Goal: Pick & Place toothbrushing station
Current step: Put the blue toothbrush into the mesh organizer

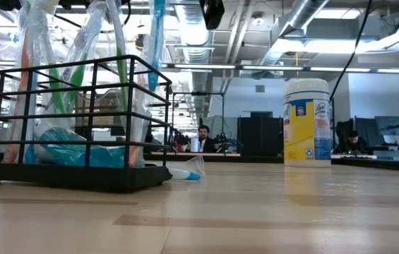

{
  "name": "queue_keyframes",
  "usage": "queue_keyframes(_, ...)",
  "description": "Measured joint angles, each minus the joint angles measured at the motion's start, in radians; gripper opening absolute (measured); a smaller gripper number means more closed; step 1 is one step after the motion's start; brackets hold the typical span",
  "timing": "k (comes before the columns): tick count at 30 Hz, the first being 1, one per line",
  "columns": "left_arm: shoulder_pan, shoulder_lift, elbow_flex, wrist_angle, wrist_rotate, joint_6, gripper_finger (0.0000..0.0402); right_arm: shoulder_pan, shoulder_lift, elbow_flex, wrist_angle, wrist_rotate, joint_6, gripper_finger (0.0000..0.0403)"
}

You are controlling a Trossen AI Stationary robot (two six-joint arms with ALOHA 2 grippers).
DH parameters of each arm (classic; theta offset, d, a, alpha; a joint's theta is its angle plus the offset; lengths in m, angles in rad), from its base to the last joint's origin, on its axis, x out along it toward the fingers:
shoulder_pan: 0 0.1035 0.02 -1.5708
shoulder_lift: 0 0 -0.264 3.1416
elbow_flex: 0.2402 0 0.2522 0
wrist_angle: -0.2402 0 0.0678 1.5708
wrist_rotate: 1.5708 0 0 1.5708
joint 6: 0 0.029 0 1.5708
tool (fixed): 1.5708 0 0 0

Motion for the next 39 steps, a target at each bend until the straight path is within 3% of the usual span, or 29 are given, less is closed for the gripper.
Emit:
queue_keyframes(8, 0.000, 0.000, 0.000, 0.000, 0.000, 0.000, 0.0074, -0.002, 0.000, -0.115, 0.184, 0.002, 0.037, 0.0009)
queue_keyframes(13, 0.000, 0.000, 0.000, 0.000, 0.000, 0.000, 0.0074, -0.002, 0.005, -0.125, 0.192, 0.003, 0.043, 0.0007)
queue_keyframes(19, 0.000, 0.000, 0.000, 0.000, 0.000, 0.000, 0.0074, -0.003, 0.099, -0.118, 0.264, 0.003, 0.045, 0.0009)
queue_keyframes(39, 0.000, 0.000, 0.000, 0.001, 0.000, 0.000, 0.0074, -0.014, 0.114, -0.120, 0.217, 0.003, 0.036, 0.0030)
